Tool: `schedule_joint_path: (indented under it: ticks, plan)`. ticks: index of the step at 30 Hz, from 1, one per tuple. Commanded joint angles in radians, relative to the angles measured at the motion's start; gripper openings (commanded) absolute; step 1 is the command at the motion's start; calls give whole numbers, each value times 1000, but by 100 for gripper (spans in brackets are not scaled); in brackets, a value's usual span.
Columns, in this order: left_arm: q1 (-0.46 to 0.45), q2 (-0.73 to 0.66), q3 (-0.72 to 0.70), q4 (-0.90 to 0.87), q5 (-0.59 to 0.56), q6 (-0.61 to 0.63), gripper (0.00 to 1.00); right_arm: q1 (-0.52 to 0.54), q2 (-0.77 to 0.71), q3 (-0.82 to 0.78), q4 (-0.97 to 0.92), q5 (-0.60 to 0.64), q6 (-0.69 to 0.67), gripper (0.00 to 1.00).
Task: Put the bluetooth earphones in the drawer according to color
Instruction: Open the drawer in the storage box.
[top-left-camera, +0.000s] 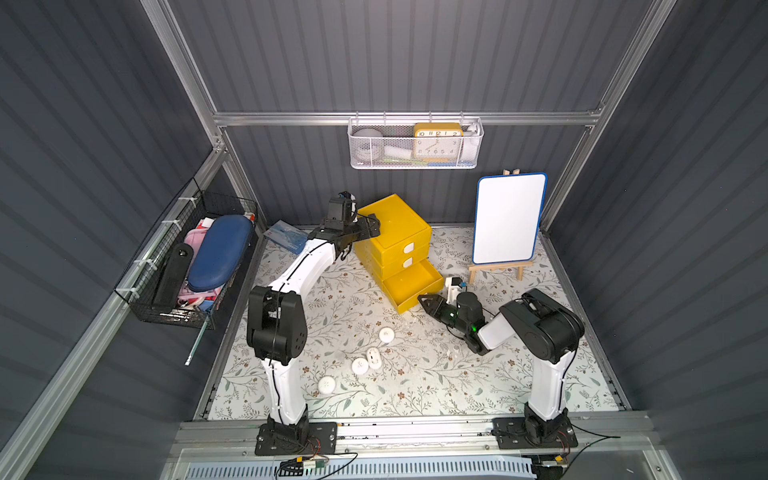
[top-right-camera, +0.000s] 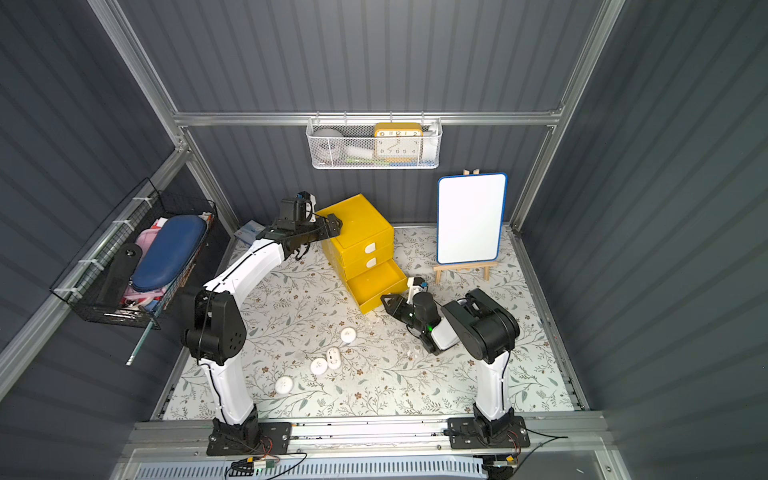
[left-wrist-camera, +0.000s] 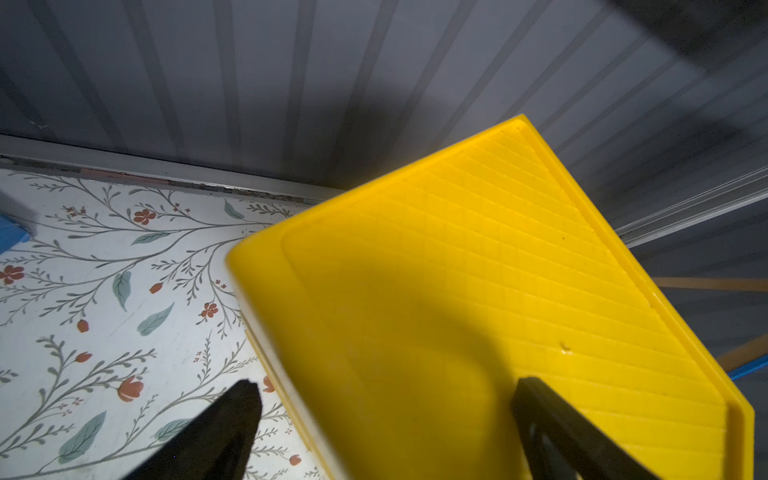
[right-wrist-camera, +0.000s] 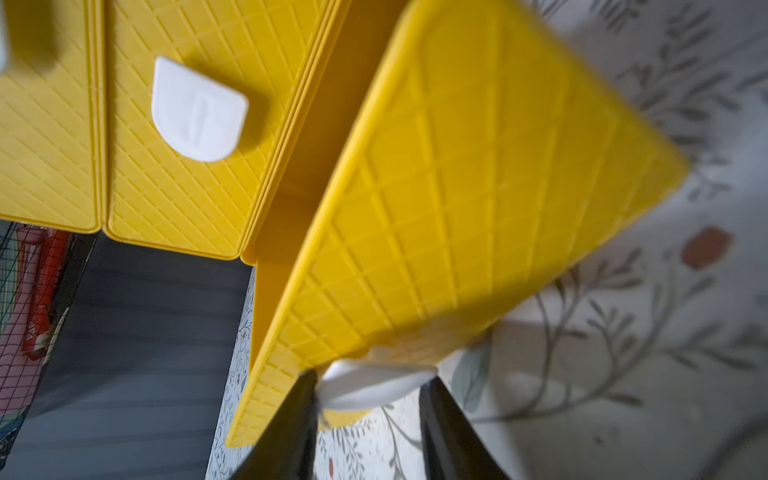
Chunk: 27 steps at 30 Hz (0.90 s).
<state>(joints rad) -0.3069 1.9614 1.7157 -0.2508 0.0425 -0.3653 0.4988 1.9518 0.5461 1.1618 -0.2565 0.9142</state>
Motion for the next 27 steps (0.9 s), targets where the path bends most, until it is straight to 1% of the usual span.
schedule_joint_path:
  ticks: [1,9,11,13,15,18,20,22,24,27]
  plan:
    - [-6,22,-60,-159,-29,29,99,13,-18,-67,-53,36,-39,36]
    - [-6,5,-76,-156,-31,23,99,25,-70,-143,-68,64,-48,36]
    - [-6,-8,-82,-153,-27,22,99,26,-88,-143,-85,60,-50,38]
    - [-6,-28,-89,-154,-21,17,99,26,-124,-126,-147,50,-59,43]
    - [-6,-54,-99,-153,-15,13,99,32,-178,-92,-259,55,-83,52]
    - [-6,-100,-124,-150,-10,9,99,49,-266,-42,-438,99,-122,64]
    - [-6,-139,-153,-145,-8,2,99,60,-318,-13,-525,117,-144,67]
    - [-6,-183,-188,-134,0,-7,99,71,-355,13,-593,130,-165,67]
    - [-6,-233,-228,-131,4,-18,99,81,-383,51,-658,137,-194,65]
    - [-6,-316,-303,-117,3,-24,99,91,-393,135,-772,148,-246,58]
